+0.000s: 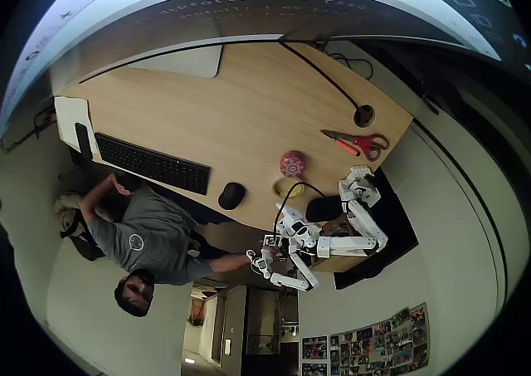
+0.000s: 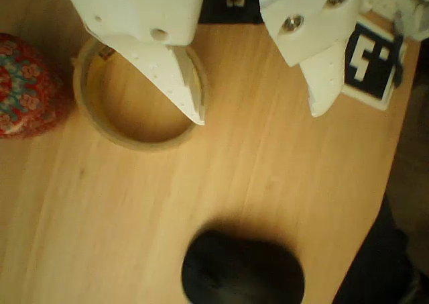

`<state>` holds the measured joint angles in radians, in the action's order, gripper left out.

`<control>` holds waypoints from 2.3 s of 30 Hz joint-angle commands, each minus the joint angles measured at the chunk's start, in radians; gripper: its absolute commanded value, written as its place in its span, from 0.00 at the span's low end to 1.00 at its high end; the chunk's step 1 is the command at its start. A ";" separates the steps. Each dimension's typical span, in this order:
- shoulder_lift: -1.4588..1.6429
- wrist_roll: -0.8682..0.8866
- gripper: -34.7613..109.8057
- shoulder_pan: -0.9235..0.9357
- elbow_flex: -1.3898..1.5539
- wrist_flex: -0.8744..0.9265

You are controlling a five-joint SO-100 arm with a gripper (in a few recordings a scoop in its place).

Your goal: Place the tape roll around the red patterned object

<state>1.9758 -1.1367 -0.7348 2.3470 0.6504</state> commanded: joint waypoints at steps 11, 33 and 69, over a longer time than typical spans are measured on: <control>0.089 0.021 0.53 0.072 0.078 0.213; 0.049 0.147 0.48 -0.067 0.202 -0.089; 0.190 0.101 0.24 -0.006 0.144 0.012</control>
<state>2.0356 -1.0216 -0.7210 2.5464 0.5354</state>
